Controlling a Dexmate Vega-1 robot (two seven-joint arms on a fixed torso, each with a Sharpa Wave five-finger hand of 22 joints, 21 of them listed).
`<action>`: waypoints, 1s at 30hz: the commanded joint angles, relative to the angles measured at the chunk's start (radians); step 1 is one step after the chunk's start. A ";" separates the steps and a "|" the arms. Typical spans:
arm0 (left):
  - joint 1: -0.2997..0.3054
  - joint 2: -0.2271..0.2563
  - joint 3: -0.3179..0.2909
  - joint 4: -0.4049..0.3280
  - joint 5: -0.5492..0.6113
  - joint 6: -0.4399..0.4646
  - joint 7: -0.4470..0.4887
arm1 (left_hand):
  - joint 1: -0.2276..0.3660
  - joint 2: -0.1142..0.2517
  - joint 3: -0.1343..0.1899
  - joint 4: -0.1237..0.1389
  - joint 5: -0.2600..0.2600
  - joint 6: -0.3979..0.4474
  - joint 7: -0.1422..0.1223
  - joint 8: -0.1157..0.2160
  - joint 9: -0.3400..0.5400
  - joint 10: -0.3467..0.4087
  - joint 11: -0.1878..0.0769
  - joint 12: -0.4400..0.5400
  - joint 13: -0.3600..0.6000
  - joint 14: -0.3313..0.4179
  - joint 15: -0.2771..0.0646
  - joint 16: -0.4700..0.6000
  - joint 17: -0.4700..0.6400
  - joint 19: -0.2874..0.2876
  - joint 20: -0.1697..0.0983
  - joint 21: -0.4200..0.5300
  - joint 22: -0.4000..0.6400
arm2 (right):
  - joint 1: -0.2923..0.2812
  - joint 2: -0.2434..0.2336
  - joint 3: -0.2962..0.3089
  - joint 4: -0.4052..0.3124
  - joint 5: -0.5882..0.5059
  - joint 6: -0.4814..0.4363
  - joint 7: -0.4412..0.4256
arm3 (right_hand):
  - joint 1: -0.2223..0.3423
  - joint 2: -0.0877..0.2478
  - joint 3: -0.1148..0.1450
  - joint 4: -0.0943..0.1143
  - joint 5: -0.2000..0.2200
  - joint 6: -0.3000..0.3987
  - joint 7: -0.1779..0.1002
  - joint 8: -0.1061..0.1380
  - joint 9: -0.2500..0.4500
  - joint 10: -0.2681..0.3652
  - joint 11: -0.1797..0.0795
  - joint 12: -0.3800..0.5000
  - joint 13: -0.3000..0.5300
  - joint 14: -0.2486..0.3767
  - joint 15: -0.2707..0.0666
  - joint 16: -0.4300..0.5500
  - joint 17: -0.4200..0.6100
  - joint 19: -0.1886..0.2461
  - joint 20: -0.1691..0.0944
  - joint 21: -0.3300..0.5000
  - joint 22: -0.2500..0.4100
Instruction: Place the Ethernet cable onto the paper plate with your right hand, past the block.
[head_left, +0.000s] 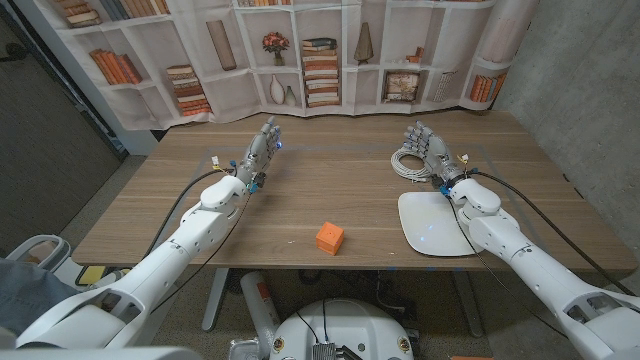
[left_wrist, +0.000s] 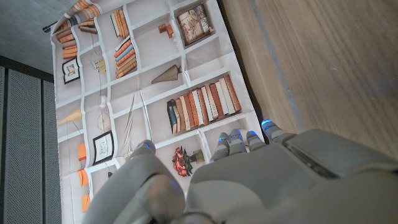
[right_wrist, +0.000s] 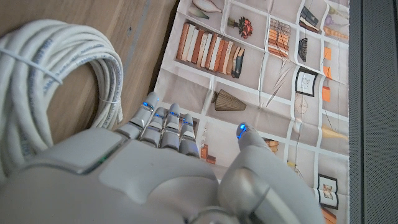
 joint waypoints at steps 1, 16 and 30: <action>0.012 0.024 0.002 -0.044 0.015 -0.005 -0.002 | 0.008 0.008 0.000 -0.004 0.005 0.003 0.006 0.007 0.005 -0.003 0.001 0.005 0.003 -0.012 0.003 0.004 0.004 -0.111 -0.048 -0.005 0.005 | -0.025 -0.037 0.003 -0.074 -0.054 0.003 -0.055 | 0.022 0.000 0.000 -0.012 0.004 0.016 -0.005 0.008 -0.002 0.019 -0.001 0.008 -0.006 0.022 -0.003 0.009 -0.004 0.020 -0.030 -0.005 0.004; 0.025 0.047 -0.003 -0.075 0.015 0.018 0.004 | 0.012 0.013 -0.002 -0.007 0.008 0.009 0.003 0.011 0.005 0.001 0.000 0.008 0.002 -0.011 0.002 0.006 0.003 -0.112 -0.040 -0.013 0.005 | -0.022 -0.040 -0.005 -0.068 -0.064 0.017 -0.040 | 0.033 0.009 -0.001 -0.024 0.002 0.017 -0.010 0.007 -0.007 0.009 -0.006 0.000 -0.019 0.009 -0.003 0.002 -0.011 0.015 -0.033 -0.021 0.004; 0.057 0.073 -0.013 -0.134 0.018 0.033 0.027 | 0.016 0.017 -0.003 -0.009 0.009 0.016 0.000 0.014 0.005 0.004 -0.006 0.010 0.001 -0.007 0.002 0.007 0.003 -0.111 -0.030 -0.018 0.005 | -0.028 -0.060 -0.004 -0.088 -0.088 0.030 -0.046 | 0.052 0.013 -0.006 -0.043 0.000 0.040 -0.018 0.012 -0.012 0.035 -0.021 0.003 -0.036 0.037 -0.021 0.009 -0.019 0.049 -0.040 -0.030 0.004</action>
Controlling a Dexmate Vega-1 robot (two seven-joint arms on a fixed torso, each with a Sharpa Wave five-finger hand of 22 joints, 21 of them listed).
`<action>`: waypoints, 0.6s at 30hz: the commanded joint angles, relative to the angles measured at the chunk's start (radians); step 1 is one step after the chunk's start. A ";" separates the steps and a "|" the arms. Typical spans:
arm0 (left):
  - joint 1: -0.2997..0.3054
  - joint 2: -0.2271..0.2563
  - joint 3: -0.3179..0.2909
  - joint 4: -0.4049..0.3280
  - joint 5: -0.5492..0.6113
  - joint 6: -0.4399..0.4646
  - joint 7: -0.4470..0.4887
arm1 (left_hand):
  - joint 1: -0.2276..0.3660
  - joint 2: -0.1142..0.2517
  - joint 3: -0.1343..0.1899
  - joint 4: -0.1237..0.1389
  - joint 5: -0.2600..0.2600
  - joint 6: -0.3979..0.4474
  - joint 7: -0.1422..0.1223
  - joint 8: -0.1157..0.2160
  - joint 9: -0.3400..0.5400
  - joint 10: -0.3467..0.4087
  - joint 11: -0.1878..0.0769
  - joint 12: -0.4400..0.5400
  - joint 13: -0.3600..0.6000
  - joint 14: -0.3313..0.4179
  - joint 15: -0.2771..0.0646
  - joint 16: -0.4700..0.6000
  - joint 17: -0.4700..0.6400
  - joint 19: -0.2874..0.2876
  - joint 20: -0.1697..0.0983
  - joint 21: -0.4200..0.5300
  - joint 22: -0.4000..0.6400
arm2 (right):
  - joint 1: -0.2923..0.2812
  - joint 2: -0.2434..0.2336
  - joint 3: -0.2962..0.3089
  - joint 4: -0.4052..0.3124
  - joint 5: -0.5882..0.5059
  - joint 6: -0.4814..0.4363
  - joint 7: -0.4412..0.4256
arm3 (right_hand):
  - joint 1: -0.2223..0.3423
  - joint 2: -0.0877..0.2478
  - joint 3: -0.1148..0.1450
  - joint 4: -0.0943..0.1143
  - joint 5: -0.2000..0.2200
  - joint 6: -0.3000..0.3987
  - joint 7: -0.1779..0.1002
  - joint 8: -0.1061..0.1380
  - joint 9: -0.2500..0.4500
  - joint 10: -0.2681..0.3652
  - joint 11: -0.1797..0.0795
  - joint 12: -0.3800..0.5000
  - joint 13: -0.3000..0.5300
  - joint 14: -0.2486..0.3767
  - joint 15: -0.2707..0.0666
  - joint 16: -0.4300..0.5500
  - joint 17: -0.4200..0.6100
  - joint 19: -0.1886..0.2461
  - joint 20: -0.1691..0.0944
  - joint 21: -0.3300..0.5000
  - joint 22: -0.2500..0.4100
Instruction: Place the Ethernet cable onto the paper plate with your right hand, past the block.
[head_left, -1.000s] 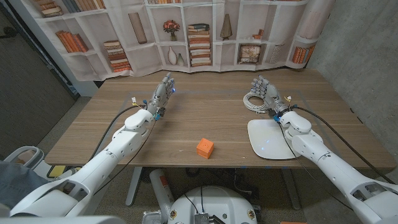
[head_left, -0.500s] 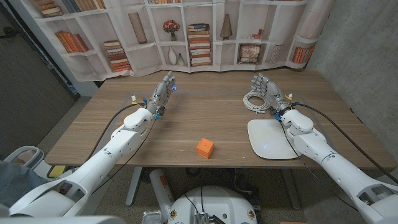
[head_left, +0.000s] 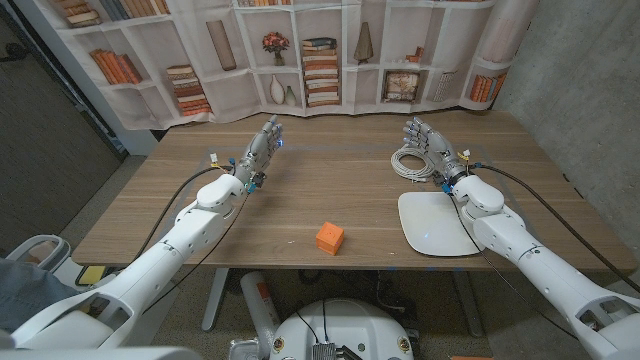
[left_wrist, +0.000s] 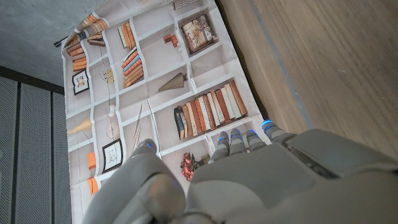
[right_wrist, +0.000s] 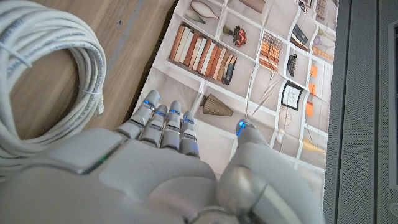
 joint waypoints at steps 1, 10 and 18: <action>0.030 0.030 -0.013 -0.062 0.003 0.017 0.022 | 0.006 0.007 0.001 -0.005 0.004 0.007 -0.002 0.007 0.005 0.005 -0.006 0.006 0.001 -0.007 0.002 0.004 0.003 -0.111 -0.029 -0.004 0.005 | -0.008 -0.021 0.001 -0.018 -0.020 0.014 0.002 | 0.008 0.004 0.002 -0.011 0.000 0.007 -0.001 0.001 -0.001 0.006 -0.004 -0.001 -0.001 0.010 0.000 0.009 0.001 0.011 -0.037 -0.004 0.005; 0.042 0.037 -0.017 -0.089 0.010 0.010 0.034 | 0.007 0.009 0.000 -0.006 0.005 0.011 -0.002 0.008 0.005 0.008 -0.006 0.008 0.000 -0.004 0.000 0.005 0.003 -0.110 -0.027 -0.007 0.005 | -0.031 -0.047 0.008 -0.055 -0.036 0.012 -0.014 | 0.013 0.008 0.001 -0.015 0.000 0.004 -0.002 -0.001 -0.002 0.002 -0.005 -0.004 -0.005 0.009 0.001 0.008 0.000 0.012 -0.037 -0.011 0.005; 0.046 0.046 -0.020 -0.097 0.011 0.015 0.035 | 0.009 0.011 -0.001 -0.007 0.006 0.012 -0.001 0.008 0.005 0.009 -0.007 0.008 0.000 -0.002 -0.001 0.005 0.003 -0.108 -0.027 -0.009 0.005 | -0.043 -0.064 0.006 -0.082 -0.073 0.009 -0.044 | 0.016 0.010 -0.003 -0.020 0.000 0.007 0.007 -0.001 -0.003 0.005 0.013 -0.005 -0.009 0.008 0.012 0.007 0.000 0.014 -0.034 -0.019 0.005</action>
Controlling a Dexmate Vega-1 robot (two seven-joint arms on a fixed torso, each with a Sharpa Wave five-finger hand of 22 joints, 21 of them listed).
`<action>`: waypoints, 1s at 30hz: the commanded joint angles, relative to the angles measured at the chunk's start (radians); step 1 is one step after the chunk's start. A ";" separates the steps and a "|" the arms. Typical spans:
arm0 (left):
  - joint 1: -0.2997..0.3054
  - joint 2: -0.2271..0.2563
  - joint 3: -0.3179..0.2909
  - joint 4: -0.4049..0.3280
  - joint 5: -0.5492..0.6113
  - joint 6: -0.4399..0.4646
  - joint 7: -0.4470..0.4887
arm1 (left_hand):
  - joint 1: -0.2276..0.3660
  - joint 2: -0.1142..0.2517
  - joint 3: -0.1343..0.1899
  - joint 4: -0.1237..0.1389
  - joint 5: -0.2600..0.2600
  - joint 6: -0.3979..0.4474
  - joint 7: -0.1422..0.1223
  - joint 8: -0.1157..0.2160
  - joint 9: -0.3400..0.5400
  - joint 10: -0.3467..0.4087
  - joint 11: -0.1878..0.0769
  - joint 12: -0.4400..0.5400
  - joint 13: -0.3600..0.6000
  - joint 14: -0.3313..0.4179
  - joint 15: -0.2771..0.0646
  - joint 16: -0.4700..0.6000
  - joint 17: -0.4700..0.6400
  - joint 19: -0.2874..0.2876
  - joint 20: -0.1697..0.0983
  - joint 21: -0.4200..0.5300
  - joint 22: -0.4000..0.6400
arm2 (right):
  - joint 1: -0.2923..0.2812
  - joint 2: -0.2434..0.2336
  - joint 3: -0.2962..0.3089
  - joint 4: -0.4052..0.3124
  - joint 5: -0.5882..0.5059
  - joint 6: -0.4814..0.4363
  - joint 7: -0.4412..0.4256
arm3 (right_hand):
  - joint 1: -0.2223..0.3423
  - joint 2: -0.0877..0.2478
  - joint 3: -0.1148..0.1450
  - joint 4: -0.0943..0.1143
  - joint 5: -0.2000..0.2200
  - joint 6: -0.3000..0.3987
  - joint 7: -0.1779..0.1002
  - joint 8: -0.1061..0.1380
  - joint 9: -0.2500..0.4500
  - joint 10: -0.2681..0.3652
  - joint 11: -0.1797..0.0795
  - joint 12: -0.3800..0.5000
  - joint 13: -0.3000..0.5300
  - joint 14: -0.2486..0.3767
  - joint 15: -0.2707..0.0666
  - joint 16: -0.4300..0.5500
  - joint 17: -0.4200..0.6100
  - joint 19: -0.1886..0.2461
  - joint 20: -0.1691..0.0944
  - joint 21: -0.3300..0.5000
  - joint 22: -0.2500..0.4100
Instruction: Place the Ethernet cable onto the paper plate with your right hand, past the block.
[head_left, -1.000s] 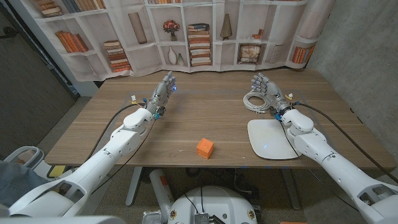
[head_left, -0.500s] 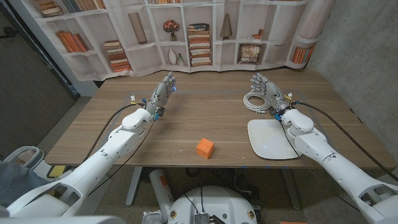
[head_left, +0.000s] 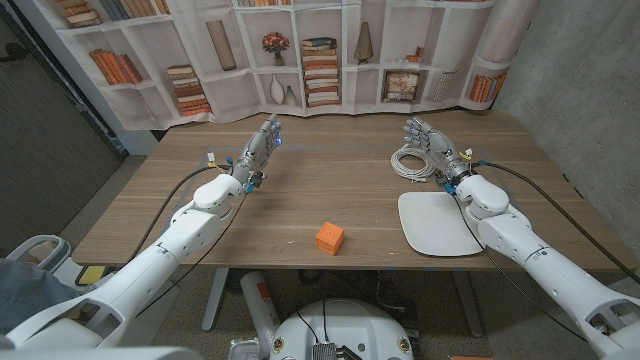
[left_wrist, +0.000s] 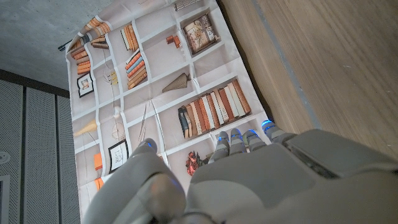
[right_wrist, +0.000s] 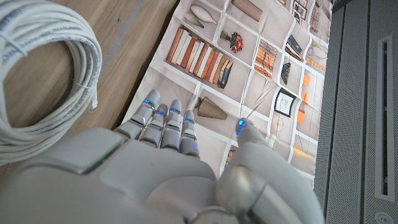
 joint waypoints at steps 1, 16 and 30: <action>0.011 0.013 -0.006 -0.023 0.004 0.002 0.006 | 0.005 0.007 -0.001 -0.007 0.006 0.007 0.004 0.005 0.005 0.003 -0.001 0.008 0.000 -0.003 -0.001 0.005 0.003 -0.108 -0.027 -0.002 0.006 | -0.020 -0.028 0.001 -0.039 -0.044 -0.001 -0.032 | 0.010 0.004 0.000 -0.009 0.000 0.006 0.006 -0.002 0.002 0.001 0.008 -0.006 0.000 0.003 0.007 0.007 0.000 0.006 -0.036 -0.005 0.005; 0.032 0.020 -0.009 -0.057 0.009 0.004 0.025 | 0.008 0.010 -0.002 -0.009 0.007 0.007 0.001 0.004 0.005 0.004 0.000 0.009 0.000 -0.002 -0.001 0.005 0.003 -0.106 -0.026 -0.006 0.006 | -0.036 -0.060 0.004 -0.078 -0.090 -0.011 -0.063 | 0.020 0.010 -0.001 -0.018 0.001 0.001 0.005 -0.005 0.001 -0.009 0.005 -0.012 -0.004 -0.008 0.005 0.002 -0.001 0.000 -0.036 -0.019 0.005; 0.039 0.021 -0.007 -0.076 0.023 0.002 0.039 | 0.009 0.013 -0.004 -0.010 0.007 0.011 0.003 0.005 0.005 0.004 0.000 0.009 -0.001 -0.001 -0.001 0.005 0.003 -0.104 -0.026 -0.010 0.006 | -0.048 -0.091 0.005 -0.119 -0.146 -0.020 -0.096 | 0.028 0.014 -0.001 -0.025 0.002 0.001 -0.001 -0.005 0.001 -0.011 0.003 -0.013 -0.005 -0.010 0.004 0.000 -0.002 -0.001 -0.034 -0.027 0.005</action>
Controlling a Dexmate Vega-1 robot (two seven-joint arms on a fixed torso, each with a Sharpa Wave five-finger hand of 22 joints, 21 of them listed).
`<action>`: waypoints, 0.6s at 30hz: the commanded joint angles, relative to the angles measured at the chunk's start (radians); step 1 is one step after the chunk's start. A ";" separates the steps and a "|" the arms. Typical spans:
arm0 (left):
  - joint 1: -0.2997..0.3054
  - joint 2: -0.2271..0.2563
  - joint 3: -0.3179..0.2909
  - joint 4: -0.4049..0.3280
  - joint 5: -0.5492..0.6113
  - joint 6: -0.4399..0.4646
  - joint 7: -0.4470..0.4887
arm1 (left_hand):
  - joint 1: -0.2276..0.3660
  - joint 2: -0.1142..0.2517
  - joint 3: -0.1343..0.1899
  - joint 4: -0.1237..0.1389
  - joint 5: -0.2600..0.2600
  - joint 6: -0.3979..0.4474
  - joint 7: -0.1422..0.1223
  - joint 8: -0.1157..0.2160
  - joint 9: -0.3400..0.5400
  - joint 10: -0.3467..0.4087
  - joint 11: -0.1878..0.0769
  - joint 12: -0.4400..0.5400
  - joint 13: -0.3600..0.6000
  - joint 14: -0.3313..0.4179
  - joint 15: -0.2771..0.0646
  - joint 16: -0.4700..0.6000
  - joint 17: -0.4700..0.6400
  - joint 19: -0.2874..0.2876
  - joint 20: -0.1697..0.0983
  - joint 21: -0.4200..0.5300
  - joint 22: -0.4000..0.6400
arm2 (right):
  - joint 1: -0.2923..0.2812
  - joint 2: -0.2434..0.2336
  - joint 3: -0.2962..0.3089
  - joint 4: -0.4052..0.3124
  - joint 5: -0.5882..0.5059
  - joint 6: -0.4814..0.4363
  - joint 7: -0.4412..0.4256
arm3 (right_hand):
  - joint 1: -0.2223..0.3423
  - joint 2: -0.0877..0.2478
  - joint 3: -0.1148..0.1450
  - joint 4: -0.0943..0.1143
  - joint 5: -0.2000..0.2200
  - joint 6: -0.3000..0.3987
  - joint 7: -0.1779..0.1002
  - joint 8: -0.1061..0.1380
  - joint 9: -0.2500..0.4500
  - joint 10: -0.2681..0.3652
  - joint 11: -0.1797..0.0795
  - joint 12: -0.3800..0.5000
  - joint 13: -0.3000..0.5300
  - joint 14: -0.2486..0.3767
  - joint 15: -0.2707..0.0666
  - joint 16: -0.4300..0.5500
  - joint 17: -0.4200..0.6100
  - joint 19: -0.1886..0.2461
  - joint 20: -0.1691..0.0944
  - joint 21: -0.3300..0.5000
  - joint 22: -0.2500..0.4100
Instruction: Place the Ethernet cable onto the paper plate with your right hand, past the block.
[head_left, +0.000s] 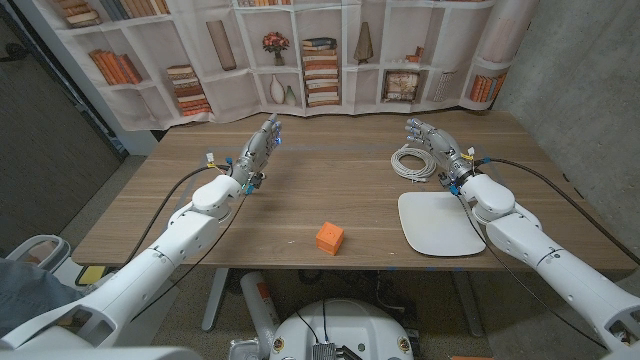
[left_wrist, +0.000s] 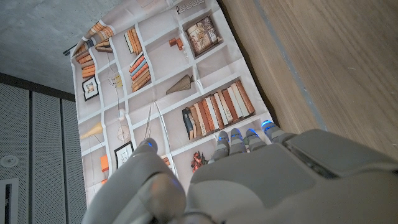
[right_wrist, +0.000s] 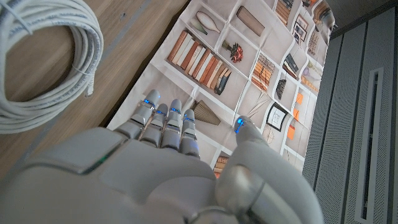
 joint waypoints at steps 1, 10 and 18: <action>0.007 0.003 -0.001 -0.016 0.007 -0.004 0.009 | 0.005 0.009 0.000 -0.006 0.007 0.011 0.003 0.006 0.005 0.003 -0.003 0.009 -0.001 -0.001 -0.001 0.005 0.003 -0.104 -0.025 -0.002 0.001 | -0.015 -0.029 0.003 -0.044 -0.056 -0.017 -0.042 | 0.015 0.000 0.002 -0.005 0.002 0.002 -0.001 -0.005 0.001 -0.001 -0.002 -0.005 0.000 -0.006 0.000 0.000 0.002 -0.001 -0.034 -0.003 0.005; 0.008 0.009 -0.002 -0.028 0.013 0.001 0.015 | 0.006 0.010 -0.001 -0.006 0.007 0.012 0.003 0.005 0.005 0.005 -0.004 0.010 -0.001 0.000 0.000 0.005 0.003 -0.104 -0.025 -0.005 0.001 | -0.014 -0.039 -0.002 -0.059 -0.092 -0.020 -0.056 | 0.019 0.002 0.002 -0.009 0.002 0.004 -0.005 -0.004 0.001 -0.001 -0.003 -0.005 -0.001 -0.006 -0.002 0.001 0.002 0.001 -0.035 -0.007 0.005; 0.008 0.018 -0.005 -0.040 0.017 0.004 0.014 | 0.007 0.011 -0.003 -0.007 0.008 0.014 0.002 0.006 0.005 0.006 -0.005 0.011 -0.001 0.000 -0.002 0.005 0.003 -0.104 -0.024 -0.008 0.001 | -0.014 -0.049 -0.006 -0.082 -0.138 -0.039 -0.087 | 0.023 0.003 0.001 -0.013 0.002 0.006 -0.007 -0.003 0.001 -0.001 -0.006 -0.006 -0.001 -0.004 -0.004 0.001 0.002 0.004 -0.037 -0.011 0.005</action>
